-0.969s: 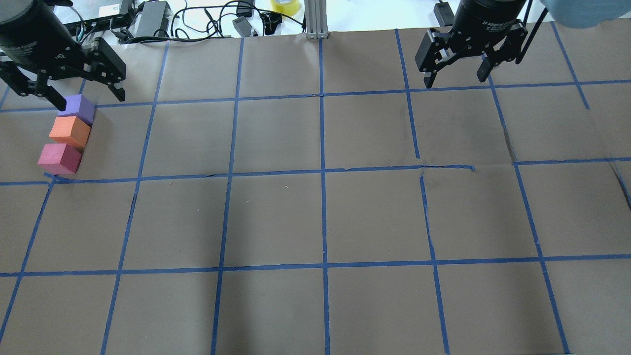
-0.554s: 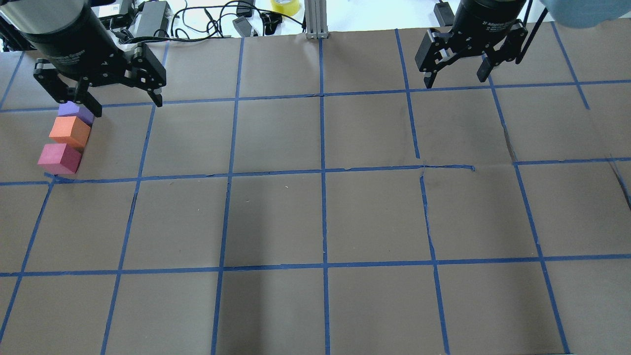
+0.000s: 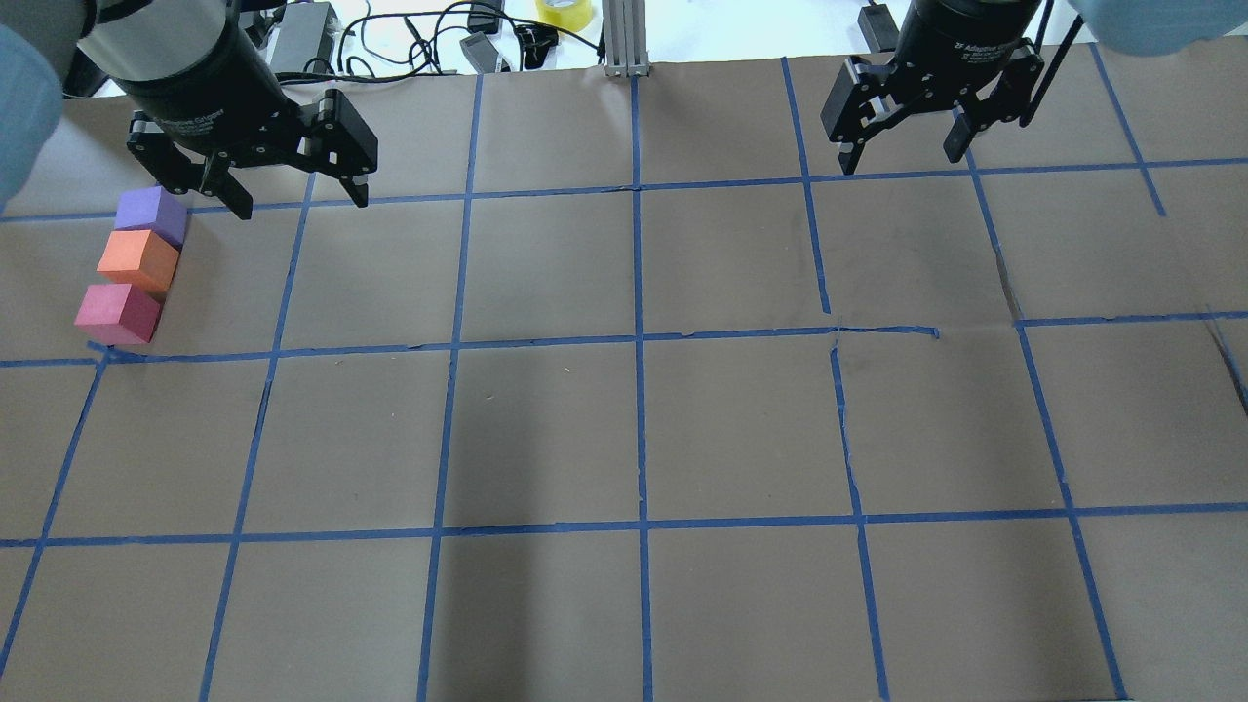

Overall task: Arrange blocks in a line
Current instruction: 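Open the left gripper and raise it away from the cubes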

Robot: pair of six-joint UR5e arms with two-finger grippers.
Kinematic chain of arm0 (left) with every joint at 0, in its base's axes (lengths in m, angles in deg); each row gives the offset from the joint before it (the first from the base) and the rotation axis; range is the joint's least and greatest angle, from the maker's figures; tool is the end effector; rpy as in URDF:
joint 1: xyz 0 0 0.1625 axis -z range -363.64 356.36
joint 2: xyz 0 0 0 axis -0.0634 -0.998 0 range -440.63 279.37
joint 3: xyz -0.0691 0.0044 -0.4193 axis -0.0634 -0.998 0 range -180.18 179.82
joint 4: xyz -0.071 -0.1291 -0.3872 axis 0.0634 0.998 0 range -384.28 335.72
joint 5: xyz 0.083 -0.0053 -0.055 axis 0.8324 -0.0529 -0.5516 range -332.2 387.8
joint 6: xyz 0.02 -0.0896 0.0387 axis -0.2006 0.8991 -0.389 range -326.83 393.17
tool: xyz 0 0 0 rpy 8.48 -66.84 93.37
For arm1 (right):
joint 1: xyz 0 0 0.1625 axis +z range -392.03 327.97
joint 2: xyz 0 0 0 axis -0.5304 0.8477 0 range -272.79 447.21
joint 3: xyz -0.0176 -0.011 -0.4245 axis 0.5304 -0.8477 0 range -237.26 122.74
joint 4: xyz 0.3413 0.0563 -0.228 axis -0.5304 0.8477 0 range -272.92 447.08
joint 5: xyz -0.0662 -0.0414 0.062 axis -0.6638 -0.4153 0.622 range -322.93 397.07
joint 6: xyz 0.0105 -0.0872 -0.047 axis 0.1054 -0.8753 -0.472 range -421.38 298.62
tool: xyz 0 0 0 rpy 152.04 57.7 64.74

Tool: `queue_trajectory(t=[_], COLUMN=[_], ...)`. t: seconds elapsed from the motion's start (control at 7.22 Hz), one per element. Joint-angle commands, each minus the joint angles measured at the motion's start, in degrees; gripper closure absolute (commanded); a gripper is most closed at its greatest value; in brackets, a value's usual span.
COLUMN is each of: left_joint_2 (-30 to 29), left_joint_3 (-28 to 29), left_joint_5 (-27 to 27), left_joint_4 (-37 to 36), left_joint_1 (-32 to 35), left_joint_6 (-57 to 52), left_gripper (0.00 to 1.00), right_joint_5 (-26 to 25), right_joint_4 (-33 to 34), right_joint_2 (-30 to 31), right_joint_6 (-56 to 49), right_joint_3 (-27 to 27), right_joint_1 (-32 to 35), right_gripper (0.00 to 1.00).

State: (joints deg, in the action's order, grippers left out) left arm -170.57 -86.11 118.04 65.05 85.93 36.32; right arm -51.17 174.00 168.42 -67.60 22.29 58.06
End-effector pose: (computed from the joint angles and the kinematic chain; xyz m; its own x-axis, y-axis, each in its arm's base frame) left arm -0.1291 -0.4995 0.5248 -0.9980 -0.0626 0.0004 -0.0624 0.9945 -0.0837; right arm 0.1373 -0.5540 0.4919 -0.9935 -0.1092 -0.0332 -0.1099 0.9937 0.0212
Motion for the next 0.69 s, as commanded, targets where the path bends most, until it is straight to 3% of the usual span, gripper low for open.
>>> queue_trajectory(t=[0.0, 0.55], left_joint_2=[0.2, 0.64], left_joint_3=[-0.29, -0.64], left_joint_5=[0.11, 0.37], left_joint_4=[-0.12, -0.12], left_joint_1=[0.09, 0.0], left_joint_6=[-0.34, -0.42], left_gripper=[0.0, 0.0], right_joint_5=[0.0, 0.0], right_joint_4=[0.0, 0.0], right_joint_2=[0.0, 0.0], right_joint_6=[-0.01, -0.02], right_joint_3=[0.0, 0.0], right_joint_1=[0.0, 0.0], right_gripper=[0.0, 0.0])
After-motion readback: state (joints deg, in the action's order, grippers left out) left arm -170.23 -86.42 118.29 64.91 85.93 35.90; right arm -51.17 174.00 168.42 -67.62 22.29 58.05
